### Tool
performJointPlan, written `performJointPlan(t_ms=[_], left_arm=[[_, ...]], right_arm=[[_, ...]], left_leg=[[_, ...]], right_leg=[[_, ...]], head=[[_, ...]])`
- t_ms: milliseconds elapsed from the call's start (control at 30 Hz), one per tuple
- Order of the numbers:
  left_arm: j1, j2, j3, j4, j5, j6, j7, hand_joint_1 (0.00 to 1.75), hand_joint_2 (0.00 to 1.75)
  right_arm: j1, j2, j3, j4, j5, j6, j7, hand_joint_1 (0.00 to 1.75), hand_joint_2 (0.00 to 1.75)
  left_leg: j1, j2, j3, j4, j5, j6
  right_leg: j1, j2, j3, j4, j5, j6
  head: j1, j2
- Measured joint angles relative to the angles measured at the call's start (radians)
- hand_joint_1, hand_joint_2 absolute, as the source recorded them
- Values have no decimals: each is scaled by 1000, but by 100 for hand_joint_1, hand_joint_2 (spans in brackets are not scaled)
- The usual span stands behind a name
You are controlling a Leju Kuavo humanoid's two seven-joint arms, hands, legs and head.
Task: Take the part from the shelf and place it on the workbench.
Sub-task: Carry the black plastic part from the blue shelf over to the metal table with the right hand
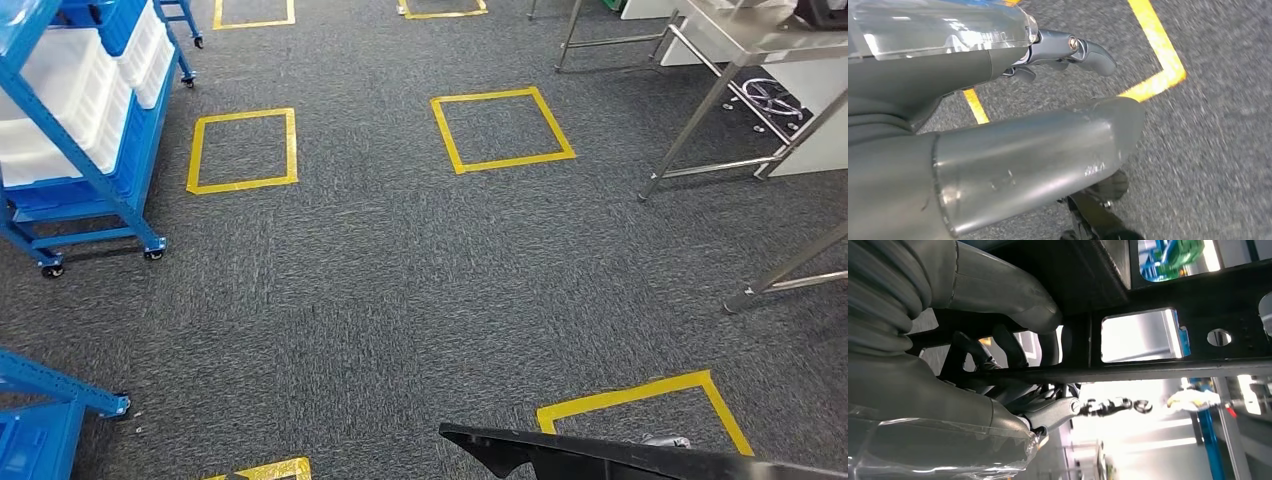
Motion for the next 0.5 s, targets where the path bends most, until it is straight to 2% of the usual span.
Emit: performJointPlan(t_ms=[33, 100, 133, 167, 200, 233, 267, 300, 367, 400, 433, 467, 500], left_arm=[[-1, -3, 0, 0, 4, -3, -3, 0, 0], [-3, -10, 2, 0, 11, -9, -9, 0, 0], [-3, -14, 4, 0, 12, -11, -10, 0, 0], [-4, -17, 5, 0, 12, -12, -12, 0, 0], [-6, -20, 6, 0, 11, -12, -12, 0, 0], [-8, -22, 6, 0, 11, -11, -12, 0, 0], [-10, -24, 7, 0, 11, -10, -13, 0, 0], [-10, -26, 7, 0, 10, -9, -15, 0, 0], [-9, -27, 8, 0, 10, -8, -17, 0, 0], [-6, -27, 9, 0, 10, -8, -18, 0, 0], [-4, -27, 9, 0, 10, -8, -18, 0, 0], [-2, -27, 9, 0, 8, -6, -16, 0, 0], [-1, -27, 10, 0, 5, -3, -14, 0, 0]], right_arm=[[2, 0, -2, -2, 0, 2, 0, 175, 175], [3, 0, -8, -8, 0, 9, 0, 175, 175], [3, 0, -11, -11, -1, 12, 1, 175, 175], [4, 0, -15, -14, -2, 14, 1, 175, 175], [5, 0, -19, -17, -2, 16, 1, 175, 175], [7, 0, -24, -19, -2, 17, 2, 175, 175], [9, 0, -29, -22, -2, 18, 2, 175, 175], [10, 0, -32, -24, -2, 18, 3, 175, 175], [9, 0, -36, -27, -2, 18, 5, 175, 175], [8, 0, -38, -27, -2, 18, 5, 175, 175], [9, 0, -40, -27, -2, 18, 6, 175, 175], [9, 0, -42, -27, -2, 18, 6, 175, 175], [10, 0, -44, -27, -2, 18, 6, 175, 175]], left_leg=[[-1, 13, 4, 0, -3, -1], [-3, 36, 15, -1, -10, -6], [-4, 46, 19, -2, -13, -10], [-4, 56, 22, -4, -15, -15], [-4, 68, 27, -7, -16, -19], [-2, 73, 32, -8, -20, -24], [-2, 61, 35, -2, -27, -29], [-1, 35, 28, 22, -44, -32], [0, -31, -18, 127, -101, -38], [2, -48, -52, 193, -129, -40], [3, -55, -79, 242, -142, -43], [4, -57, -93, 259, -134, -46], [6, -59, -90, 238, -106, -49]], right_leg=[[3, -14, 35, -65, 36, -5], [17, -63, 105, -195, 80, -21], [24, -79, 123, -230, 86, -29], [29, -83, 128, -242, 83, -35], [32, -70, 127, -245, 84, -40], [27, -56, 132, -253, 88, -44], [23, -42, 139, -264, 93, -47], [17, -29, 145, -274, 99, -51], [12, -4, 152, -283, 103, -57], [11, 11, 151, -281, 102, -59], [10, 27, 151, -279, 100, -59], [9, 45, 152, -275, 98, -57], [7, 62, 152, -270, 95, -54]], head=[[0, 0], [0, 0], [0, 0], [0, 0], [0, 0], [0, 0], [0, 0], [-2, 0], [-4, 0], [-5, 0], [-5, 0], [-5, 0], [-5, 0]])
